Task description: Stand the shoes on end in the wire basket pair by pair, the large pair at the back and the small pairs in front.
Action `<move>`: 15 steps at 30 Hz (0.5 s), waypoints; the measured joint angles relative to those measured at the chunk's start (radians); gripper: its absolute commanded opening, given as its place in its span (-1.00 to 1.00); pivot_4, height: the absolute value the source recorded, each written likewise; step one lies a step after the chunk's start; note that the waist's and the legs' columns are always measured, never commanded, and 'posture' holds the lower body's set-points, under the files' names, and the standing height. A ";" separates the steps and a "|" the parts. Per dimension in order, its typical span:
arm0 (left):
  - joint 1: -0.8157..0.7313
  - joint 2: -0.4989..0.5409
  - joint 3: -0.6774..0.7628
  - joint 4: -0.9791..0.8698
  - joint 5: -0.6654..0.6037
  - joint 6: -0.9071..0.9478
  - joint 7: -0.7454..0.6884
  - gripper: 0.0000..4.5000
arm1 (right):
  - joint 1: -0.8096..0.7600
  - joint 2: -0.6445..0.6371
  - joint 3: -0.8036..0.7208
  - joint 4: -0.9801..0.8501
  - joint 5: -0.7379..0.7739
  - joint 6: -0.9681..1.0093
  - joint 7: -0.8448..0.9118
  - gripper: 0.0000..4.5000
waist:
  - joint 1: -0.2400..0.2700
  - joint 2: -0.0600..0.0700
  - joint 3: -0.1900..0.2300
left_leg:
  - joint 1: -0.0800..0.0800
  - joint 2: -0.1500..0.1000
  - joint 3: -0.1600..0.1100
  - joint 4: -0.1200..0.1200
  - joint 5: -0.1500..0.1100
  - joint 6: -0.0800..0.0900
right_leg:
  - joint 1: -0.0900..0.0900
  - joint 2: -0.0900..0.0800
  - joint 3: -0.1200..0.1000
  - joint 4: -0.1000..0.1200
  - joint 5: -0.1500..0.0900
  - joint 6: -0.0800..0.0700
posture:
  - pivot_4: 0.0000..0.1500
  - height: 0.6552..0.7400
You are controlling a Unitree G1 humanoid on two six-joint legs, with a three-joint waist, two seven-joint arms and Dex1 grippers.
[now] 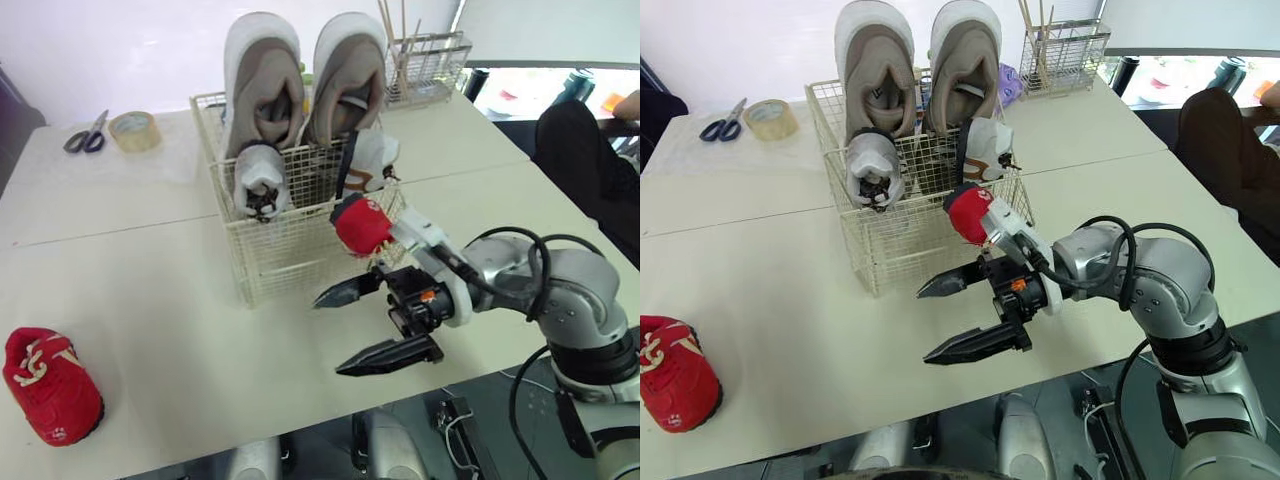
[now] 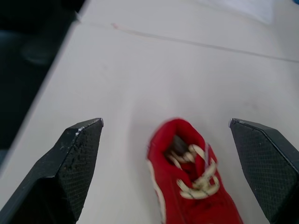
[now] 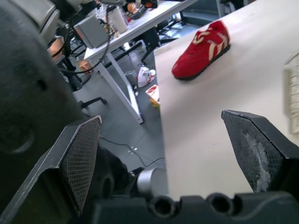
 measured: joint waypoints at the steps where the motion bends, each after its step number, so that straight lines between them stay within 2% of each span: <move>1: -0.005 0.010 -0.011 0.055 0.006 0.035 -0.081 1.00 | 0.014 -0.006 0.006 -0.013 0.000 0.002 0.000 0.99 | 0.000 -0.001 0.000 | 0.000 0.001 0.002 0.000 -0.001 -0.001 | -0.002 0.000 0.000 0.000 0.000 0.000 | 1.00 1.00; 7: -0.110 0.092 -0.136 0.300 0.119 0.154 -0.421 1.00 | 0.054 -0.055 0.017 -0.024 -0.012 -0.013 0.017 0.99 | 0.004 -0.001 -0.001 | 0.000 0.010 0.008 0.000 -0.004 -0.005 | -0.007 0.002 -0.006 0.002 0.001 -0.002 | 1.00 1.00; 11: -0.207 0.144 -0.215 0.431 0.254 0.159 -0.519 1.00 | 0.080 -0.084 0.016 -0.029 -0.040 -0.042 0.044 0.99 | 0.002 -0.003 -0.002 | 0.001 0.014 0.009 0.000 -0.005 -0.008 | -0.009 0.002 -0.012 0.001 0.003 -0.004 | 1.00 1.00; 15: -0.263 0.148 -0.249 0.484 0.349 0.156 -0.578 1.00 | 0.105 -0.108 0.015 -0.032 -0.064 -0.070 0.058 0.99 | -0.001 -0.003 -0.002 | 0.001 0.016 0.012 0.000 -0.006 -0.010 | -0.010 0.001 -0.012 0.002 0.003 -0.004 | 1.00 1.00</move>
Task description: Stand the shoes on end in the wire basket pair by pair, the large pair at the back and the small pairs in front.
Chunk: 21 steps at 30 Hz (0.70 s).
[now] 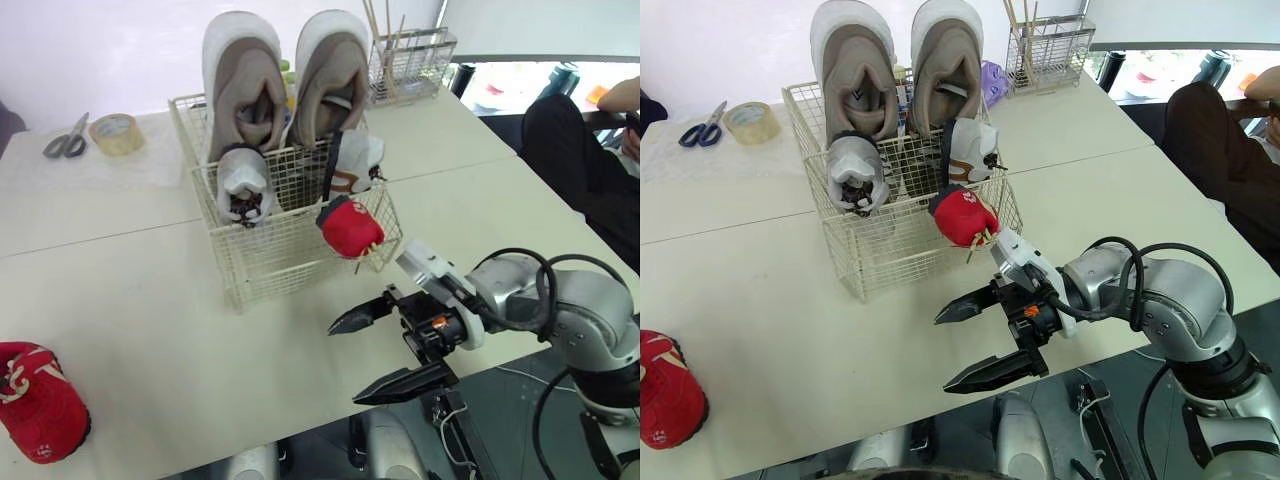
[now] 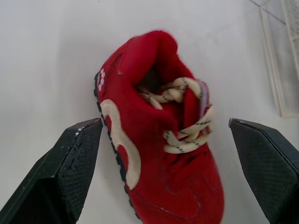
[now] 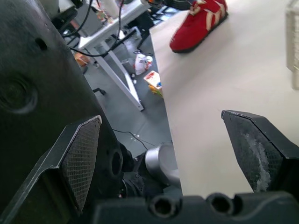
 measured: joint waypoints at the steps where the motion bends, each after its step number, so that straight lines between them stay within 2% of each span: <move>1: -0.008 0.000 -0.001 0.010 0.018 0.002 -0.015 1.00 | 0.006 -0.003 -0.001 -0.002 -0.001 -0.003 0.000 0.99 | 0.000 0.000 0.000 | 0.000 0.000 0.000 0.000 0.000 0.000 | 0.000 0.000 0.000 0.000 0.000 0.000 | 1.00 1.00; 7: -0.059 -0.036 -0.044 0.031 0.092 0.038 -0.073 1.00 | 0.030 -0.046 -0.020 -0.025 0.004 -0.003 0.001 0.99 | 0.003 0.000 0.000 | 0.000 0.000 0.001 0.000 0.000 0.000 | -0.001 -0.002 -0.001 0.000 0.000 -0.001 | 1.00 1.00; 13: -0.152 -0.064 -0.103 0.079 0.154 0.040 -0.104 1.00 | 0.059 -0.126 -0.058 -0.041 0.001 -0.041 0.077 0.99 | 0.006 0.000 -0.001 | 0.000 0.000 0.002 0.000 0.000 0.000 | -0.001 -0.004 -0.003 0.000 0.001 -0.001 | 1.00 1.00; 19: -0.267 -0.067 -0.152 0.147 0.210 0.020 -0.133 1.00 | 0.065 -0.151 -0.069 -0.039 -0.034 -0.085 0.121 0.99 | 0.018 0.010 -0.006 | 0.002 0.000 0.003 0.000 0.000 0.000 | -0.001 -0.004 -0.003 0.001 0.001 -0.001 | 1.00 1.00; 21: -0.296 -0.071 -0.169 0.153 0.225 0.018 -0.133 0.77 | 0.065 -0.152 -0.069 -0.038 -0.043 -0.093 0.126 1.00 | 0.028 0.014 -0.009 | 0.002 0.000 0.004 0.000 0.000 0.000 | -0.001 -0.005 -0.003 0.002 0.001 -0.001 | 1.00 1.00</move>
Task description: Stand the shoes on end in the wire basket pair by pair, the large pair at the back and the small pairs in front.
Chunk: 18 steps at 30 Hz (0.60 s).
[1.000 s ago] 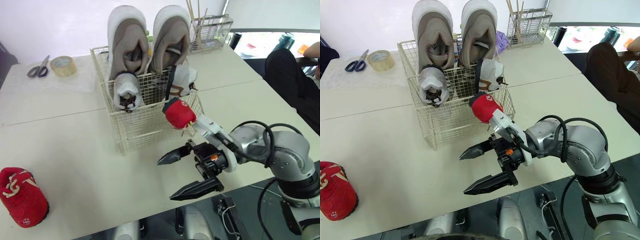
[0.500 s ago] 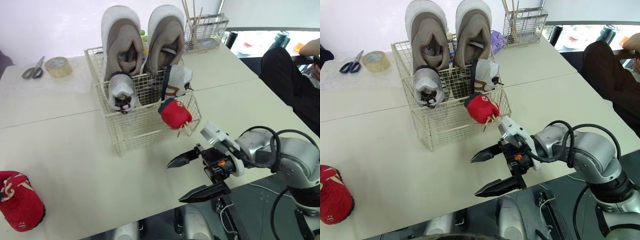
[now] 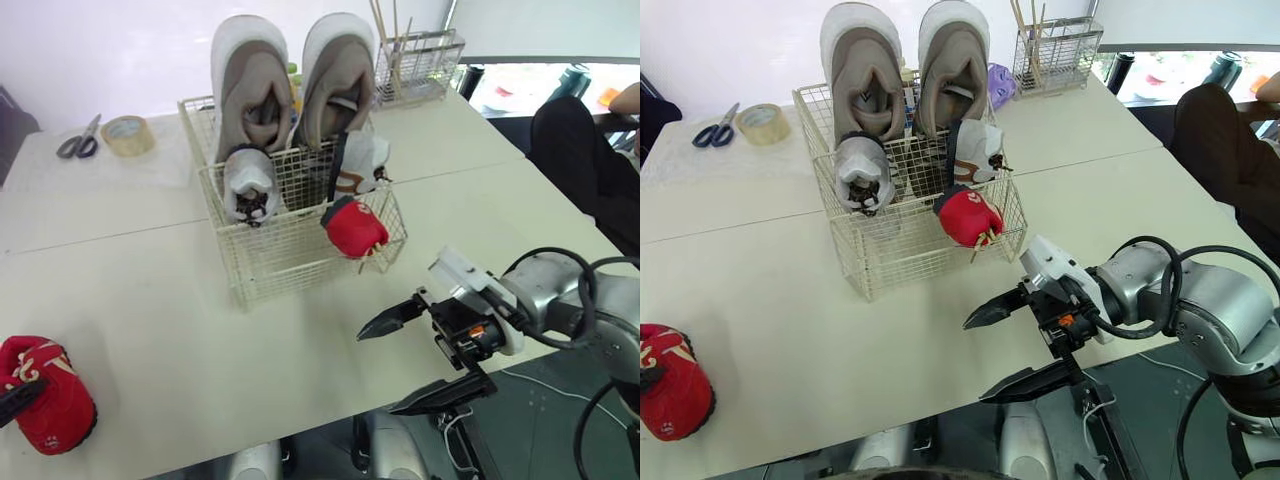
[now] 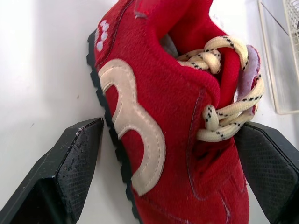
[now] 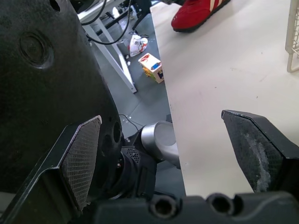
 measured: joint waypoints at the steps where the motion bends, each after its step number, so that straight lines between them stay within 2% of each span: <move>1: -0.012 -0.008 -0.004 0.001 0.006 -0.002 0.004 0.65 | 0.000 0.000 0.000 0.000 -0.004 -0.002 0.002 1.00 | 0.003 0.001 -0.001 | 0.000 0.000 0.000 0.000 0.000 0.000 | 0.000 0.000 0.000 0.000 0.000 0.000 | 1.00 1.00; 6: -0.013 -0.063 0.016 -0.037 0.011 0.010 0.033 -0.37 | 0.017 -0.013 -0.001 0.000 -0.007 -0.005 0.003 1.00 | 0.003 0.001 -0.001 | 0.000 -0.002 0.001 0.002 0.000 0.001 | 0.001 -0.003 0.000 0.000 0.000 0.000 | 1.00 1.00; 9: -0.006 -0.100 0.039 -0.079 0.002 0.025 0.063 -0.87 | 0.020 -0.013 -0.001 0.000 -0.013 -0.006 0.002 1.00 | 0.002 0.000 -0.001 | 0.000 -0.002 0.003 0.003 -0.001 0.002 | 0.001 -0.006 -0.004 0.000 0.000 0.000 | 1.00 1.00; 12: 0.002 -0.159 0.095 -0.164 -0.019 0.037 0.131 -0.87 | 0.020 -0.013 -0.001 0.003 -0.025 -0.014 -0.001 1.00 | 0.001 -0.004 -0.002 | 0.000 -0.001 0.004 0.003 -0.001 0.002 | 0.001 -0.009 -0.008 0.000 0.001 0.000 | 1.00 1.00; 15: -0.011 -0.226 0.156 -0.328 -0.078 0.039 0.224 -0.87 | 0.020 -0.011 -0.005 0.029 -0.035 -0.017 -0.028 1.00 | 0.002 -0.012 -0.003 | 0.000 -0.001 0.002 0.004 -0.001 0.002 | 0.002 -0.009 -0.009 0.001 0.001 -0.001 | 1.00 1.00; 17: -0.070 -0.253 0.198 -0.534 -0.159 0.035 0.345 -0.87 | 0.020 -0.010 -0.021 0.046 -0.037 -0.010 -0.064 1.00 | 0.009 -0.017 -0.004 | 0.000 -0.001 -0.002 0.005 -0.001 0.002 | 0.005 -0.009 -0.011 0.001 0.001 -0.001 | 1.00 1.00; 18: -0.142 -0.250 0.215 -0.642 -0.218 0.029 0.450 -0.87 | 0.031 -0.013 -0.037 0.044 -0.034 0.000 -0.082 1.00 | 0.016 -0.018 -0.005 | 0.000 -0.001 -0.003 0.006 -0.001 0.002 | 0.006 -0.009 -0.012 0.001 0.001 -0.002 | 1.00 1.00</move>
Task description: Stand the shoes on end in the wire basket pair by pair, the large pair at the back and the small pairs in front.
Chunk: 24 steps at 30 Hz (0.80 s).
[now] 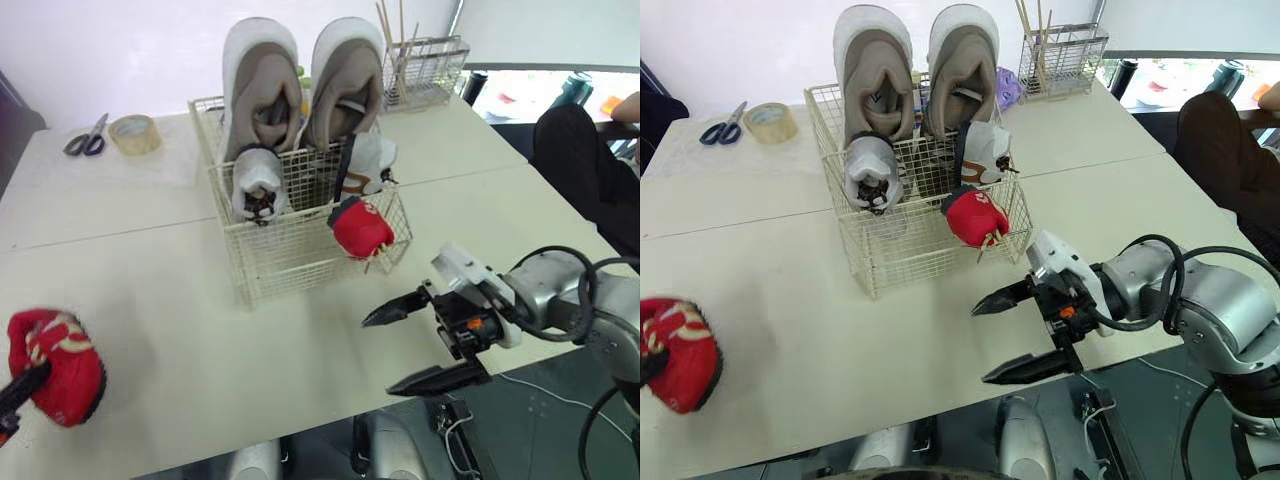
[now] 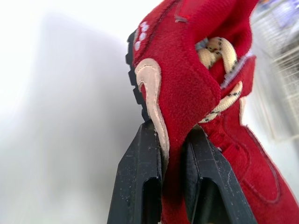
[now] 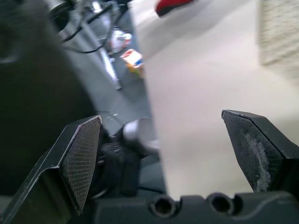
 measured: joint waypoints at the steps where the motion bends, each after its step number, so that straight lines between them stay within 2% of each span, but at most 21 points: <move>1: -0.057 0.012 0.006 -0.067 -0.041 -0.014 0.064 -0.87 | 0.004 -0.001 -0.006 -0.001 0.001 0.006 -0.010 1.00 | 0.005 0.000 0.000 | 0.000 0.000 0.000 0.001 0.000 0.000 | 0.000 0.000 0.000 0.000 0.000 0.000 | 1.00 1.00; 5: -0.444 0.105 -0.095 -0.324 -0.196 -0.146 0.437 -0.87 | 0.076 -0.043 -0.045 -0.036 0.028 0.041 -0.031 1.00 | 0.013 -0.001 0.000 | 0.001 -0.002 0.000 0.002 0.002 0.002 | 0.008 0.001 0.000 0.001 0.001 0.000 | 1.00 1.00; 7: -0.607 0.135 -0.242 -0.418 -0.235 -0.196 0.556 -0.87 | 0.069 -0.062 -0.052 -0.025 0.032 0.054 -0.030 1.00 | 0.004 0.001 -0.001 | 0.007 -0.004 0.006 0.002 0.002 0.005 | 0.013 0.001 0.002 0.001 0.001 0.000 | 1.00 1.00; 10: -0.678 0.134 -0.438 -0.521 -0.187 -0.222 0.636 -0.87 | 0.019 -0.062 -0.045 0.029 0.021 0.064 -0.031 1.00 | -0.016 0.001 0.000 | 0.017 -0.004 0.013 -0.001 0.001 0.006 | 0.020 0.002 0.002 0.001 0.000 0.001 | 1.00 1.00; 13: -0.701 0.093 -0.608 -0.578 -0.069 -0.234 0.692 -0.87 | -0.031 -0.061 -0.036 0.059 0.022 0.090 -0.033 1.00 | -0.016 0.001 0.000 | 0.017 -0.001 0.012 -0.001 0.002 0.004 | 0.019 0.006 0.002 0.003 0.000 0.001 | 1.00 1.00; 17: -0.671 0.037 -0.730 -0.622 0.129 -0.306 0.702 -0.87 | -0.057 -0.059 -0.007 0.099 0.019 0.113 -0.032 1.00 | -0.013 -0.001 0.001 | 0.017 -0.001 0.010 -0.001 0.003 0.002 | 0.018 0.007 0.002 0.006 -0.001 0.001 | 1.00 1.00; 20: -0.529 -0.007 -0.816 -0.670 0.346 -0.388 0.681 -0.87 | -0.079 -0.060 0.012 0.147 -0.001 0.121 -0.021 1.00 | -0.015 0.000 0.001 | 0.017 -0.001 0.012 -0.001 0.003 0.003 | 0.017 0.007 0.004 0.006 -0.001 0.001 | 1.00 1.00; 24: -0.398 -0.088 -0.942 -0.654 0.556 -0.493 0.643 -0.87 | -0.112 -0.059 0.022 0.190 -0.008 0.142 -0.009 1.00 | -0.007 -0.002 0.001 | 0.017 0.000 0.011 0.001 0.003 0.002 | 0.017 0.007 0.004 0.007 -0.001 0.001 | 1.00 1.00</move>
